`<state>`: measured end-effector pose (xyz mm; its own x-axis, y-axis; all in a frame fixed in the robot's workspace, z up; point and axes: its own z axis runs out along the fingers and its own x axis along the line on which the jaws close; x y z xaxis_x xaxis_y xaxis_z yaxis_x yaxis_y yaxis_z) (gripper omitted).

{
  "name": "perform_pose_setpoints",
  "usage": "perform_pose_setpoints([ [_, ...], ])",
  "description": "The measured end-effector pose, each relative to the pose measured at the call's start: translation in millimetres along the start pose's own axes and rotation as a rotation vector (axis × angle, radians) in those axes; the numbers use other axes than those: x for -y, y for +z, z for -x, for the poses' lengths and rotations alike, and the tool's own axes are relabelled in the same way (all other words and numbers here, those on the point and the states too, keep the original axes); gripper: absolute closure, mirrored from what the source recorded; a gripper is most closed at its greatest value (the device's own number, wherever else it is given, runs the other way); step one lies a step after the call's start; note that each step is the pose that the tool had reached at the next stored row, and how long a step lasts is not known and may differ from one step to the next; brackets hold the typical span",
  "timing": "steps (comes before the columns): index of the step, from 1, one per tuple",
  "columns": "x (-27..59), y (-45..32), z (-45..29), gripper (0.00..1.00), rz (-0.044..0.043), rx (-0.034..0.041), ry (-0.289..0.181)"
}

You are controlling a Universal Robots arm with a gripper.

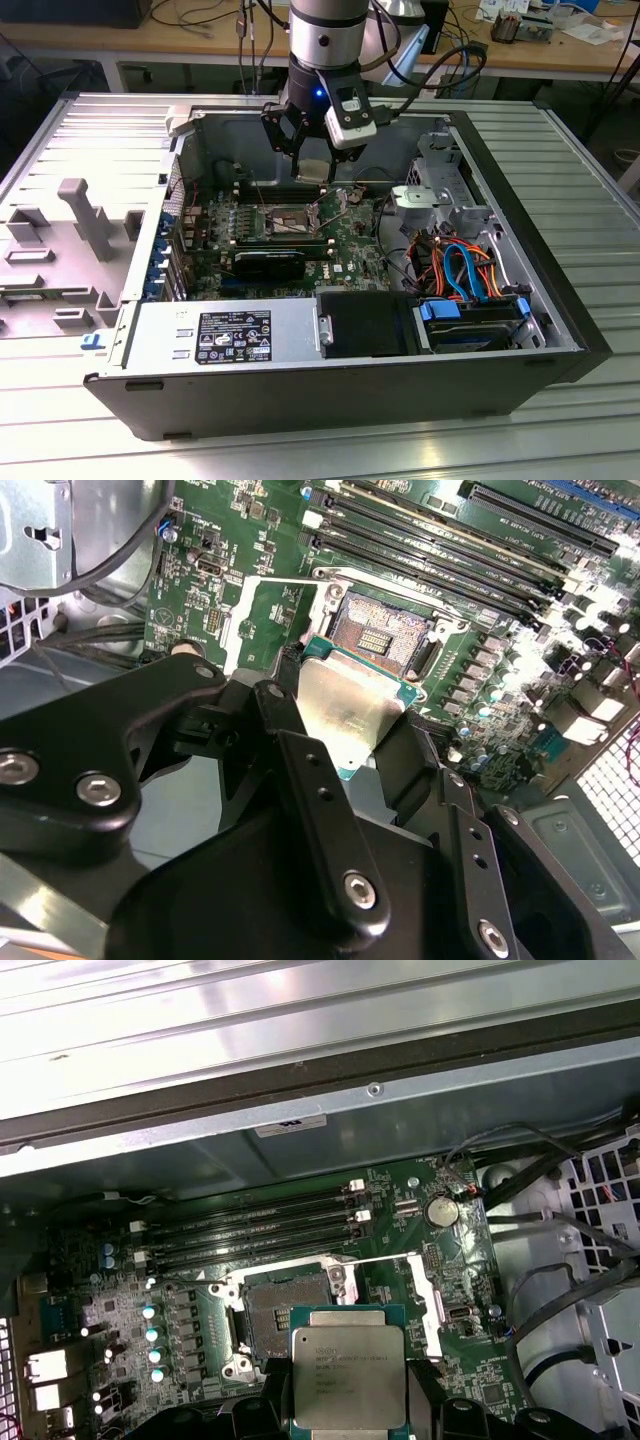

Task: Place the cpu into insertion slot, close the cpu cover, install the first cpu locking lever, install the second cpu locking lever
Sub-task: 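Place the cpu into insertion slot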

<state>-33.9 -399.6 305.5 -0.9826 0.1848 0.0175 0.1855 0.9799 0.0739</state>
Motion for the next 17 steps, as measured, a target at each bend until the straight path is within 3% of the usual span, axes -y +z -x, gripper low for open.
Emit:
perform_pose_setpoints([
  [17, 0.0, 0.8, 0.0, 0.45, -0.0022, 0.0023, 0.024],
])
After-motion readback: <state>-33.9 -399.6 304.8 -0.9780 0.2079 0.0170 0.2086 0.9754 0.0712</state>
